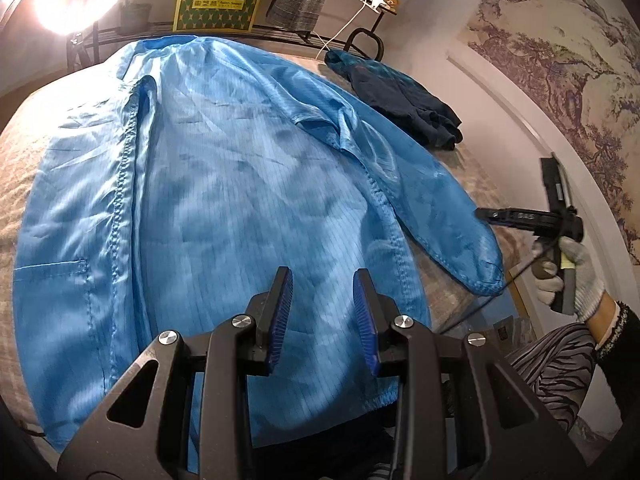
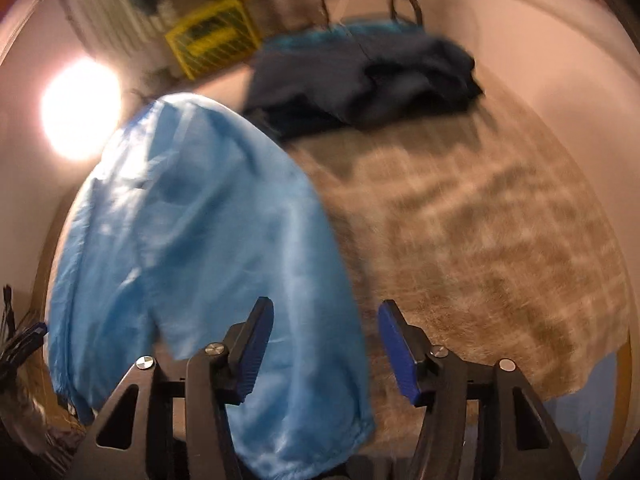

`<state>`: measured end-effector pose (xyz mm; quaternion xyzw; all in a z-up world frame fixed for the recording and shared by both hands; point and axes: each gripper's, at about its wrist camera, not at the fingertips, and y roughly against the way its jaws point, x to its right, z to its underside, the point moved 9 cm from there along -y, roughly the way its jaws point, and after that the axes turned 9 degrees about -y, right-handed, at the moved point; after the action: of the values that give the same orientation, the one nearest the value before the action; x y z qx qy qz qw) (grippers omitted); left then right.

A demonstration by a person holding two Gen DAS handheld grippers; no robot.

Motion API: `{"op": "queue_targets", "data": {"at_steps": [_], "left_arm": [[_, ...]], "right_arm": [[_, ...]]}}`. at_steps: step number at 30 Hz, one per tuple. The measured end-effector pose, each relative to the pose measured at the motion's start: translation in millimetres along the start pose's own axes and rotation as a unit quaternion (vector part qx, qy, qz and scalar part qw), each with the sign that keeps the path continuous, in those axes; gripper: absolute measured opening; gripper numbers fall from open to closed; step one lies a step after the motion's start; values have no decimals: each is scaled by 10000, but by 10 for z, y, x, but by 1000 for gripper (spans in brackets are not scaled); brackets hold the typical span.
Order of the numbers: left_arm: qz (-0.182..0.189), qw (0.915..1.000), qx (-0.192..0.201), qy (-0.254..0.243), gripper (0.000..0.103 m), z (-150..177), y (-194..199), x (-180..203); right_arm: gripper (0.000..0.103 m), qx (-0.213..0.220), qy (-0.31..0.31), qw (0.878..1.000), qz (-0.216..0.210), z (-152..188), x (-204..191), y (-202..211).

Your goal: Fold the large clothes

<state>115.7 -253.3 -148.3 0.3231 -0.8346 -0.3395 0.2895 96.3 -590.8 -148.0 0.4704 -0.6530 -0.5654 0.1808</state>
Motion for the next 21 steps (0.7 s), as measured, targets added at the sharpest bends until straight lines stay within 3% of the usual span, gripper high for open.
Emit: {"op": "queue_targets", "data": {"at_steps": [3,5,15,21], "left_arm": [[-30,10000,5,75,31,10,12,-46],[-66,9999,18,116,31,19,33,-86],[-144,9990,152,401,31,61,174,-303],[-233,9972,297,645,31,53,290,-476]], "right_arm": [[31,-245,-31,9996,-118,33,-38,-145],[4,-314,27,9993,-179,76,-93,-163],[0,897,594,9938,-287,-50,-622,507],[0,1693,1872,9658,-599,126,-1633,968]]}}
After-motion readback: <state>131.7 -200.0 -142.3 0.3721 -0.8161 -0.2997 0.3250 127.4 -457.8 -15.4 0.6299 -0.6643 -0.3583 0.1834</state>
